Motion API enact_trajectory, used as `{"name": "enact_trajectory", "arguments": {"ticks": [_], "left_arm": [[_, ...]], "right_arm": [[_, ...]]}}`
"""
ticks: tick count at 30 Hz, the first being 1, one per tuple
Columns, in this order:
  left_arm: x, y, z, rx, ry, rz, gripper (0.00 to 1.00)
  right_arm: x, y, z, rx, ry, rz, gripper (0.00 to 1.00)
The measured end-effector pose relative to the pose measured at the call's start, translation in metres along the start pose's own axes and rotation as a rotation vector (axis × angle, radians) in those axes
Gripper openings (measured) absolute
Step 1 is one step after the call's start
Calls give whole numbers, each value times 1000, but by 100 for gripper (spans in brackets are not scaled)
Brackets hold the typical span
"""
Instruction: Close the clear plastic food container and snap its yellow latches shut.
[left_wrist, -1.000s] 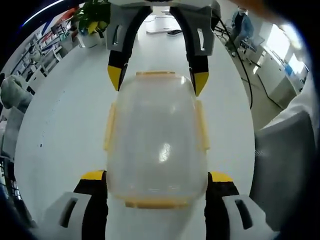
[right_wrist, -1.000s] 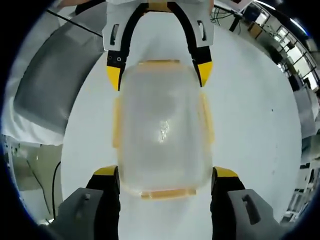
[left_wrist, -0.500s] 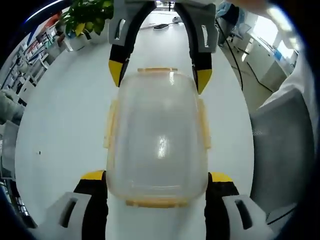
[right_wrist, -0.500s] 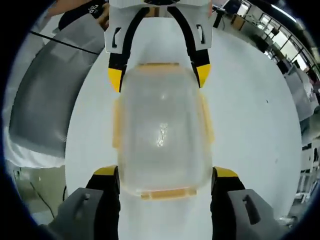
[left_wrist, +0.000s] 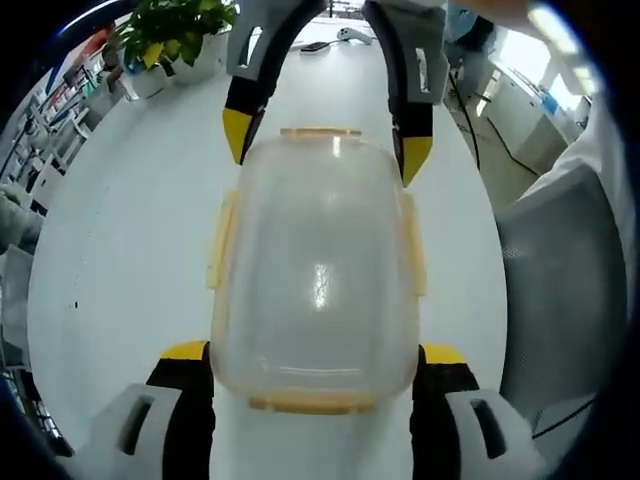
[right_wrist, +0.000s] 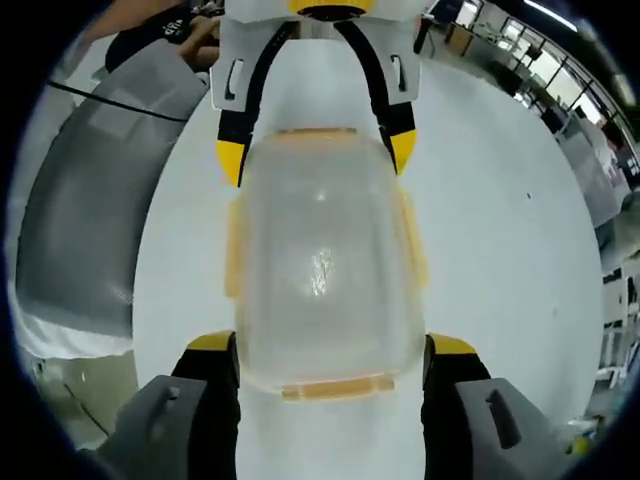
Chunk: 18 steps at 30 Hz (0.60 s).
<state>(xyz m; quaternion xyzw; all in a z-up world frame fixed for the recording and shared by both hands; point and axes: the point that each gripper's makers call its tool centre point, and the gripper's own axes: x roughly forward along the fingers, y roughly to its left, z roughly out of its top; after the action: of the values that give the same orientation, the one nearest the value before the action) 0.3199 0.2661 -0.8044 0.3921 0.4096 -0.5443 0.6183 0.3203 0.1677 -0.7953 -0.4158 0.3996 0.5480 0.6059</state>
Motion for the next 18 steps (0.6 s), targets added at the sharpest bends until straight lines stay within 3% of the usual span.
{"name": "enact_trajectory", "arguments": {"ticks": [18], "left_arm": [[1,0,-1,-3,-7,-9,79]], "right_arm": [[1,0,1,4,-10,-9,72]]}}
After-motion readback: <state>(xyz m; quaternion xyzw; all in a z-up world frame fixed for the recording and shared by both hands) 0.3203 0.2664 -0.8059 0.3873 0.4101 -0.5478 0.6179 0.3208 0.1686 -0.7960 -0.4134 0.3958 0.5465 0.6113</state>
